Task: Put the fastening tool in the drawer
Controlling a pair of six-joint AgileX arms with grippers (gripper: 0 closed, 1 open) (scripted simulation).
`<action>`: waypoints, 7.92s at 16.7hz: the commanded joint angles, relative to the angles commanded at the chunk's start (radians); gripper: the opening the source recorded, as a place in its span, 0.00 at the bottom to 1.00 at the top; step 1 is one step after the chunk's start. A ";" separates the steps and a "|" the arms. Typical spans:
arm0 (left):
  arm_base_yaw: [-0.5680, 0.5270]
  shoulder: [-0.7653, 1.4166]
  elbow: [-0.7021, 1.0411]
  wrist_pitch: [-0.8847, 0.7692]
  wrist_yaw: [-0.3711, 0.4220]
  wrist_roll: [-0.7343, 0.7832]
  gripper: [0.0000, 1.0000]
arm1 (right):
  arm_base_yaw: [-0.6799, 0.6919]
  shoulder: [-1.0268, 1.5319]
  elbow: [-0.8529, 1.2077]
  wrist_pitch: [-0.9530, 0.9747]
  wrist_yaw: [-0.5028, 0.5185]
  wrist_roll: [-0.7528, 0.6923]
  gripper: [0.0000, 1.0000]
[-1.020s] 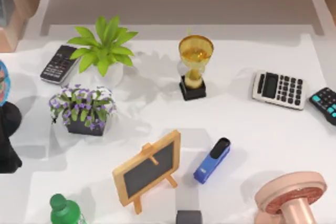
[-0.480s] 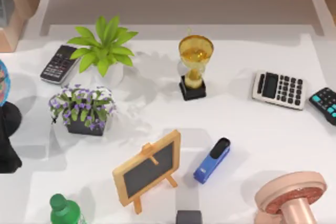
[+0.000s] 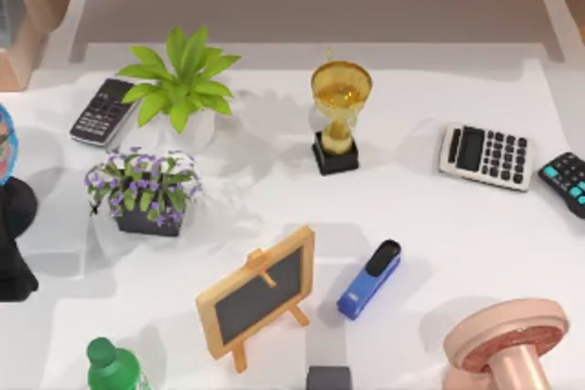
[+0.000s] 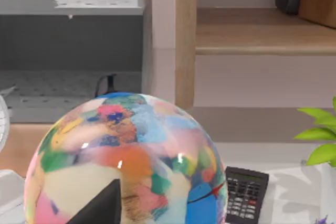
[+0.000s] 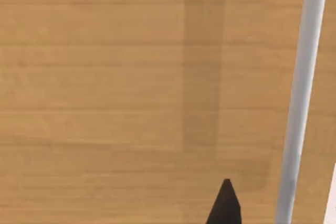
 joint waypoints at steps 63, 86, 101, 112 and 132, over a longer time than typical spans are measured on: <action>0.000 0.000 0.000 0.000 0.000 0.000 1.00 | 1.439 -0.090 1.027 -2.624 0.655 2.914 1.00; 0.000 0.000 0.000 0.000 0.000 0.000 1.00 | 1.439 0.023 0.878 -2.426 0.676 2.951 0.92; 0.000 0.000 0.000 0.000 0.000 0.000 1.00 | 1.439 0.023 0.878 -2.426 0.676 2.951 0.00; 0.000 0.000 0.000 0.000 0.000 0.000 1.00 | 1.437 -0.015 0.918 -2.507 0.677 2.948 0.00; 0.000 0.000 0.000 0.000 0.000 0.000 1.00 | 0.888 -0.139 1.394 -2.854 0.659 2.203 0.00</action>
